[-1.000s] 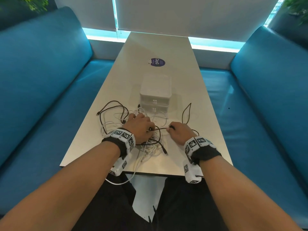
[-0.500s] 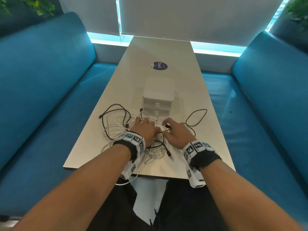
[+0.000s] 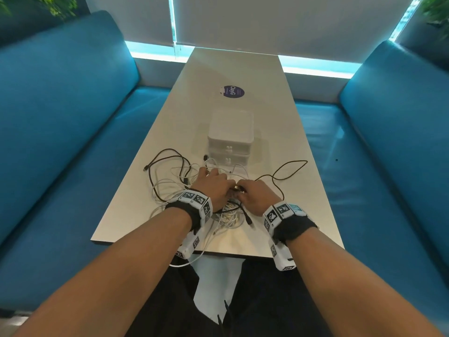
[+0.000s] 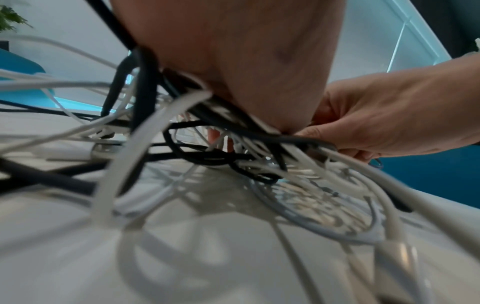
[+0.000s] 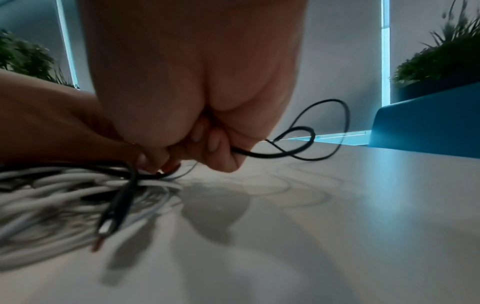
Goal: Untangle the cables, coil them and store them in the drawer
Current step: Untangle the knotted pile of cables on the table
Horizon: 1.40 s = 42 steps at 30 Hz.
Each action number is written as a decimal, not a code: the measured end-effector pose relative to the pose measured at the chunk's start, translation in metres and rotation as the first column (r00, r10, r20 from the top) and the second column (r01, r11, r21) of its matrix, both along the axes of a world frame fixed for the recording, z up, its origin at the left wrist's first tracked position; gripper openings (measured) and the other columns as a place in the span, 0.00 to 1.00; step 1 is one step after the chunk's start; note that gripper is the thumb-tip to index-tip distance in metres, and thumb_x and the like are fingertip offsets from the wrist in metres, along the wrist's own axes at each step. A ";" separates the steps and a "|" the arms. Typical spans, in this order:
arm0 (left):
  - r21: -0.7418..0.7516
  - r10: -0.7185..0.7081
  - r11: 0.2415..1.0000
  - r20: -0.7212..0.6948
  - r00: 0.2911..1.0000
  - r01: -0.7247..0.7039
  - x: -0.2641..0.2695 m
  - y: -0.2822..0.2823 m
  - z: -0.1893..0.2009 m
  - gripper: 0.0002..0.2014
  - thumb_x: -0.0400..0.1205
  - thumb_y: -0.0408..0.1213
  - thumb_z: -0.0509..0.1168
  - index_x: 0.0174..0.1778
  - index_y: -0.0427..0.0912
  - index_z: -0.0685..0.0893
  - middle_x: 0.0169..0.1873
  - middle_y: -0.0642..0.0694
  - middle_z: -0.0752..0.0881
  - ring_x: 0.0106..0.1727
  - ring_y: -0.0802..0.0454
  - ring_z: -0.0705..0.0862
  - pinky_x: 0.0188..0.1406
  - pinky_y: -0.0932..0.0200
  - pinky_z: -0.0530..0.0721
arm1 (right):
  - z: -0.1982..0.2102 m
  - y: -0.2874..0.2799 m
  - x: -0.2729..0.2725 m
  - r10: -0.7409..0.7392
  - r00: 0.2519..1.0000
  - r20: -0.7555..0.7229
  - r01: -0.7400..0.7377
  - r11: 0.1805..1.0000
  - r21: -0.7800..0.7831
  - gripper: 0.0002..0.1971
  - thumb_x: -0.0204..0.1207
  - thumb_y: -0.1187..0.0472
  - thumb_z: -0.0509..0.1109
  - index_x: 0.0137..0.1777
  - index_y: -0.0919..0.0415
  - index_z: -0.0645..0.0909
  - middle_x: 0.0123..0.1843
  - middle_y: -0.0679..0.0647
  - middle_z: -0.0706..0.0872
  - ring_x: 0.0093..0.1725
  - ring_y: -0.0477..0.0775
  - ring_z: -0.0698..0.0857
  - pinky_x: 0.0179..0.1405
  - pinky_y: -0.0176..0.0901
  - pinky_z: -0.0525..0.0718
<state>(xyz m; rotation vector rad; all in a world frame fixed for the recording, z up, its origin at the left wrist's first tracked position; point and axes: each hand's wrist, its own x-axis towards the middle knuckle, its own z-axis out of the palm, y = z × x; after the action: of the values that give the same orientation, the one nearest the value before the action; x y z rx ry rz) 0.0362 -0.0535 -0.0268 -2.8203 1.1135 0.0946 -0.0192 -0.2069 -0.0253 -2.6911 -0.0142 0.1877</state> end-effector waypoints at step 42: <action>-0.225 0.069 0.966 -0.263 0.962 -0.131 0.034 0.037 0.014 0.07 0.80 0.47 0.66 0.45 0.67 0.77 0.47 0.61 0.79 0.60 0.50 0.76 0.68 0.47 0.69 | -0.001 -0.008 -0.005 -0.128 0.990 0.061 0.129 0.991 -0.015 0.14 0.86 0.52 0.59 0.48 0.61 0.80 0.44 0.62 0.88 0.45 0.65 0.85 0.44 0.53 0.84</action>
<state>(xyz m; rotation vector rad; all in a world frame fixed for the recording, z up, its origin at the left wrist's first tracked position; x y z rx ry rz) 0.0705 -0.0165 -0.0130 -3.1534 1.0929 0.3633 -0.0243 -0.2149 -0.0260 -2.7044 0.1435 0.0670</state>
